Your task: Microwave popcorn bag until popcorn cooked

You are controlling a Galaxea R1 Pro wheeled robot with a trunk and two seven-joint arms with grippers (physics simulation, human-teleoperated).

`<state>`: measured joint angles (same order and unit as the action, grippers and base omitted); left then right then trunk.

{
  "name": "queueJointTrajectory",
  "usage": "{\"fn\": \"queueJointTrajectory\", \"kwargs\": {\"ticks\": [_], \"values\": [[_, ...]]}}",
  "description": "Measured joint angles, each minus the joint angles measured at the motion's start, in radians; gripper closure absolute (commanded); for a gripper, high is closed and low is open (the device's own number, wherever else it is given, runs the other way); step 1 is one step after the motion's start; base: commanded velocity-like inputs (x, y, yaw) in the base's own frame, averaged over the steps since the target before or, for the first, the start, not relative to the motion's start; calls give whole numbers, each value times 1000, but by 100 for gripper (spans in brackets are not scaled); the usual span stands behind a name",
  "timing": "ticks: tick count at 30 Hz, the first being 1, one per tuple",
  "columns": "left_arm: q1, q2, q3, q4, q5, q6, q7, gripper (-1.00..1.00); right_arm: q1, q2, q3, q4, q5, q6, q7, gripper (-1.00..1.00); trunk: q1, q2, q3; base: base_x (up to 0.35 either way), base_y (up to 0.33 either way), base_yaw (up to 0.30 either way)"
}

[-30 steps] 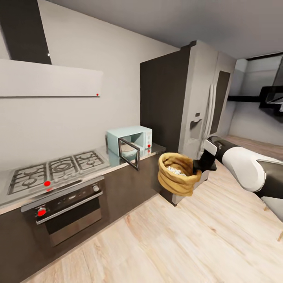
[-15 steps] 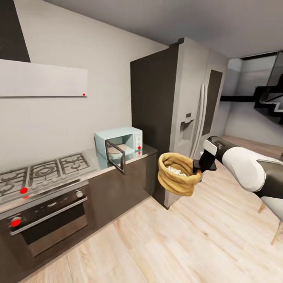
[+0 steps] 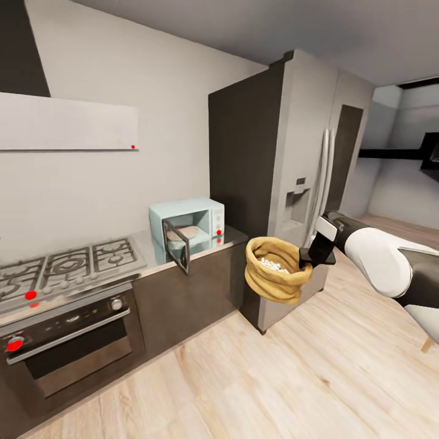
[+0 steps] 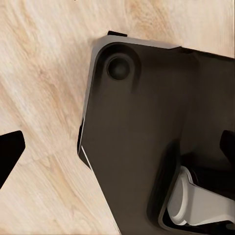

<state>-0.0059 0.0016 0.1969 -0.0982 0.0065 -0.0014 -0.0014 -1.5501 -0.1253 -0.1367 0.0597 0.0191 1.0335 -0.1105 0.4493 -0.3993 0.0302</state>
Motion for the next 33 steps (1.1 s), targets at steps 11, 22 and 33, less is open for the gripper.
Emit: {"fn": "queueJointTrajectory", "kwargs": {"ticks": [11, 22, 33], "values": [[0, 0, 0, 0, 0, 0, 0, -100, 0, 0, 1, 0, 0, 0, 0, 100, 0, 0, 0, 176, -225, 230], [0, 0, 0, 0, 0, -1, 0, -100, 0, 0, 1, 0, 1, 0, 0, 100, 0, 0, 0, 38, -47, 253], [0, 0, 0, 0, -1, -4, 0, -100, 0, 0, 1, 0, 1, -1, 0, 100, 0, 0, 0, 176, -161, 253]]}}
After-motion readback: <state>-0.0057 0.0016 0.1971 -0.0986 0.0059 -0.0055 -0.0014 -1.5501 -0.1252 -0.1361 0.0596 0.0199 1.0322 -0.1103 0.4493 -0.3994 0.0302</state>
